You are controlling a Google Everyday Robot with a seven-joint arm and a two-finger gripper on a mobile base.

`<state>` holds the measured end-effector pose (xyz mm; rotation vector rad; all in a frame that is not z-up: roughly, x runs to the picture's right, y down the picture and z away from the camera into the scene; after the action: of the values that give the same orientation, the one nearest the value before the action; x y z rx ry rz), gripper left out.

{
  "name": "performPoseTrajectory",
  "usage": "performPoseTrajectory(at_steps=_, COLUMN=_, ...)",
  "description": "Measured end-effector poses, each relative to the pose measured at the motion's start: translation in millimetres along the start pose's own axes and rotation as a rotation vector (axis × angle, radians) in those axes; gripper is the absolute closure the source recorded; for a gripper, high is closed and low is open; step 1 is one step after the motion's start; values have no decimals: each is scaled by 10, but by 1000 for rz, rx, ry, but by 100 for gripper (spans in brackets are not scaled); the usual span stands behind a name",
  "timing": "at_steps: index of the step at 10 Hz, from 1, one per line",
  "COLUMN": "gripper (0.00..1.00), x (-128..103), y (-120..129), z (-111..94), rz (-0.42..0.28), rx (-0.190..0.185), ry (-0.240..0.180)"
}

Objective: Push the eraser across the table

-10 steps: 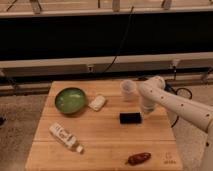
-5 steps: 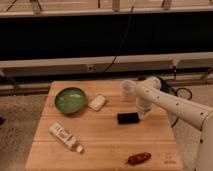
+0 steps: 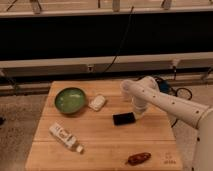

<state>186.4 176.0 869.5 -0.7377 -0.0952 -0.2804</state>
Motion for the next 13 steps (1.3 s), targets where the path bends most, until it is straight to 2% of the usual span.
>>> performPoseTrajectory(at_steps=5, gripper=100, x=-347, y=-77, z=42, rz=-92, rx=-6, ry=-30)
performPoseTrajectory(at_steps=13, gripper=100, x=-1136, y=-98, z=15, rz=-308, rx=-11, ry=-82)
